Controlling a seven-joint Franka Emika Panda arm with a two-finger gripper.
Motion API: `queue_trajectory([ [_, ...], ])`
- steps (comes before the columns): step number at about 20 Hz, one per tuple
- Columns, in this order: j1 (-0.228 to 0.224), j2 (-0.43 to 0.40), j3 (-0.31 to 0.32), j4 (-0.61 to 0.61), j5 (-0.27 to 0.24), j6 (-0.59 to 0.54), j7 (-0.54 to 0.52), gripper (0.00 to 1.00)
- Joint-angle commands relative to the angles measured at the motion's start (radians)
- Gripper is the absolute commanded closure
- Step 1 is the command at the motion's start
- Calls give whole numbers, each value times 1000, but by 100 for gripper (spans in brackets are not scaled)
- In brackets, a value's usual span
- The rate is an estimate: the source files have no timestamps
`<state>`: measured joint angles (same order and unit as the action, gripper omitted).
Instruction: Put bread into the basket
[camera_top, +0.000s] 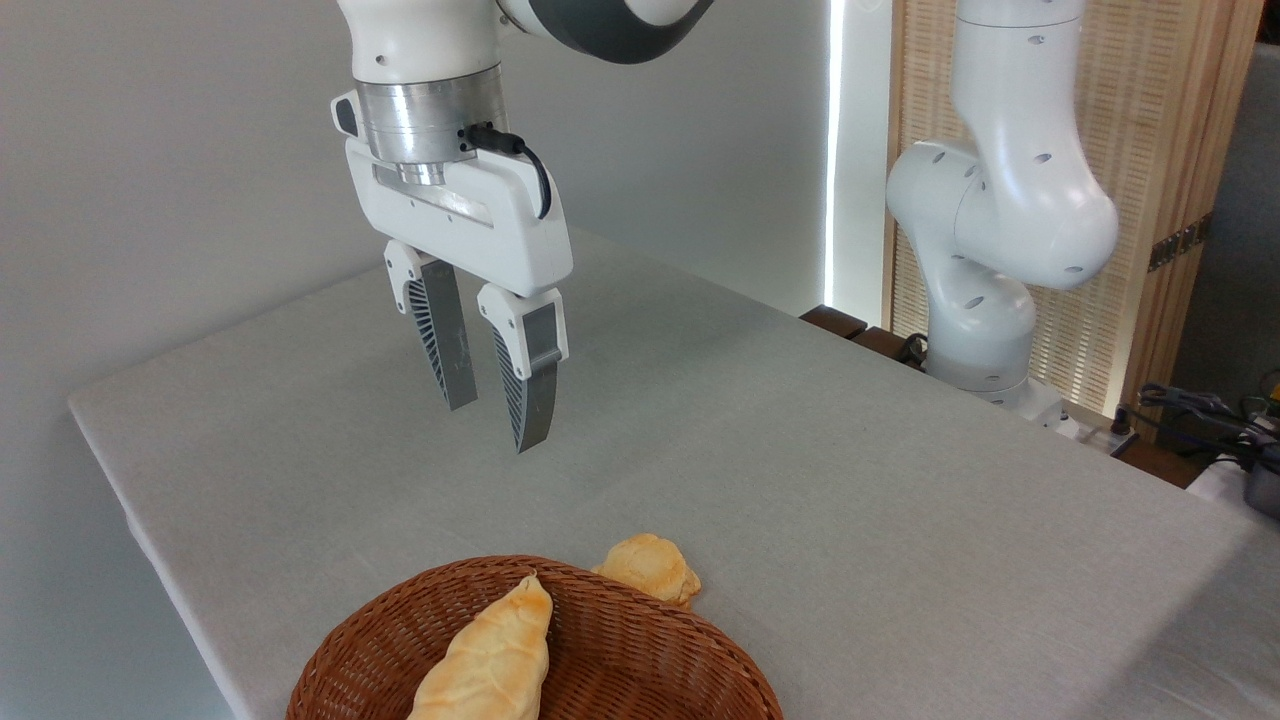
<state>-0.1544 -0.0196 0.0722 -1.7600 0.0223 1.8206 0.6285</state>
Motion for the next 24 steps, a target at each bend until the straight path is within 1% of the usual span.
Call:
queue_trajectory([
  [1, -1, 3, 4, 22, -18, -20, 28, 0],
  [11, -2, 6, -2, 21, -18, -21, 22, 0],
  [14, -7, 0, -2, 7, -18, -17, 19, 0],
  [16, -7, -19, -3, -10, -18, -18, 16, 0],
  [21, -7, -124, 6, -156, -18, 40, 19, 0],
  [24, -7, -180, 9, -274, -18, 133, 16, 0],
])
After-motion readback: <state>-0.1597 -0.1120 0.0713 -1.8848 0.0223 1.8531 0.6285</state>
